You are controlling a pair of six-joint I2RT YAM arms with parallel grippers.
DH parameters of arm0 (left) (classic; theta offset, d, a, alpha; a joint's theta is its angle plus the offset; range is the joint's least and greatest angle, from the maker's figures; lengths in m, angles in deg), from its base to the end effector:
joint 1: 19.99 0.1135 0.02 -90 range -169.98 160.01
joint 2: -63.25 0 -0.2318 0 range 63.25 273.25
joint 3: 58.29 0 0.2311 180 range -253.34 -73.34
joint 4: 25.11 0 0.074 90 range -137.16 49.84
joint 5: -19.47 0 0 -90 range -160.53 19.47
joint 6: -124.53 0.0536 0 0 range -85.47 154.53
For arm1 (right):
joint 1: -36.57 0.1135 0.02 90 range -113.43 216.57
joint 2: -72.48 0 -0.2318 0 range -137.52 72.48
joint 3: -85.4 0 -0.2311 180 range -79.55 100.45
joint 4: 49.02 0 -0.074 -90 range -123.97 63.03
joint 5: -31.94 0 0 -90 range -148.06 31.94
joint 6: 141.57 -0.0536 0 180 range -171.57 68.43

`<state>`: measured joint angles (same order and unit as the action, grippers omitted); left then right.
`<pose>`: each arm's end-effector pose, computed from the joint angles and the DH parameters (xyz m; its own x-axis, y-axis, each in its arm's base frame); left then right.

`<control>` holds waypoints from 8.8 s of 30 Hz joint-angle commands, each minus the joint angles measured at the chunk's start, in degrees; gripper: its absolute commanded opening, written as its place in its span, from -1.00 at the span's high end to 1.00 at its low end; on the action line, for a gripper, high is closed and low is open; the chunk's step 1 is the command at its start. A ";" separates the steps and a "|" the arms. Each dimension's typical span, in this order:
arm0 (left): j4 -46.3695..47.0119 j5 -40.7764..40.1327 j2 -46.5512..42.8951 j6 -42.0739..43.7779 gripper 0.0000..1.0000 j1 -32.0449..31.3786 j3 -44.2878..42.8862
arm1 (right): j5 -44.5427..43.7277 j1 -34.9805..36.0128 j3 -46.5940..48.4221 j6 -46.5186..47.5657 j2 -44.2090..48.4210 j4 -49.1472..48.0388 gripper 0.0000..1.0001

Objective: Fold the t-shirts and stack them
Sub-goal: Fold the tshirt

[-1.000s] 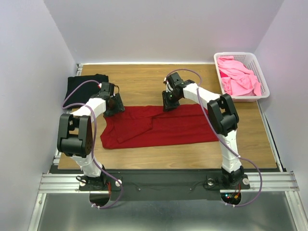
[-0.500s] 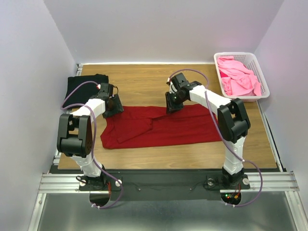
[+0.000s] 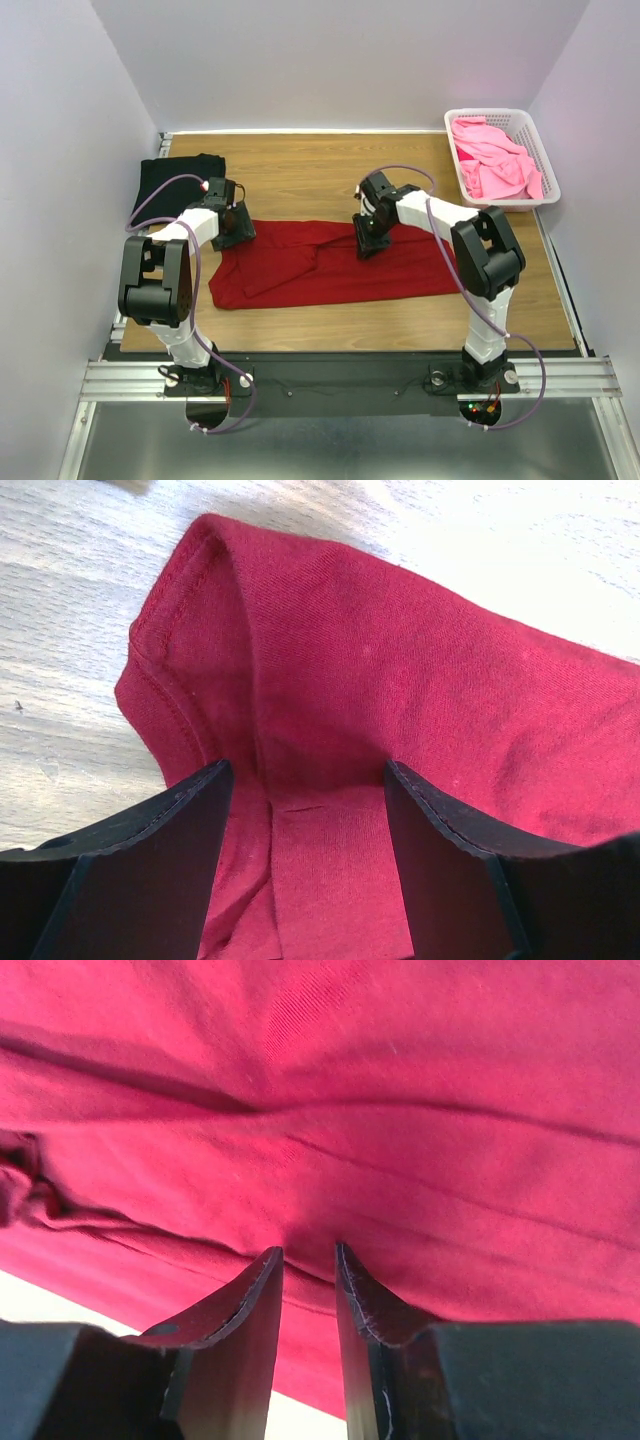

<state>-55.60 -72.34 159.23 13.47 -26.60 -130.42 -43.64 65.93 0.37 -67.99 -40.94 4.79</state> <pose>0.3279 -0.0363 0.1469 -0.7880 -0.2703 -0.5533 -0.1997 0.9621 -0.1855 0.3157 0.1929 0.1331 -0.9492 -0.2198 -0.2252 -0.2843 0.9060 0.3136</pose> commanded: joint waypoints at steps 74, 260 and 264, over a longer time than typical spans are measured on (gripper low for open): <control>1.98 17.90 9.86 19.60 -0.25 -36.02 -24.40 | -6.86 -24.62 -1.09 -0.45 10.42 -2.20 -0.04; -1.42 -5.23 34.06 -2.32 -0.46 -10.97 -41.33 | -4.75 -19.35 -34.21 -6.87 22.97 -0.97 -0.28; -3.54 -3.74 41.11 -0.65 -0.47 -10.97 -54.25 | -2.38 -15.93 -36.67 -7.04 25.36 0.61 -0.28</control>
<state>-55.45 -78.81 193.61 9.36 -38.16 -176.30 -52.27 46.72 -30.97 -75.14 -15.24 -4.34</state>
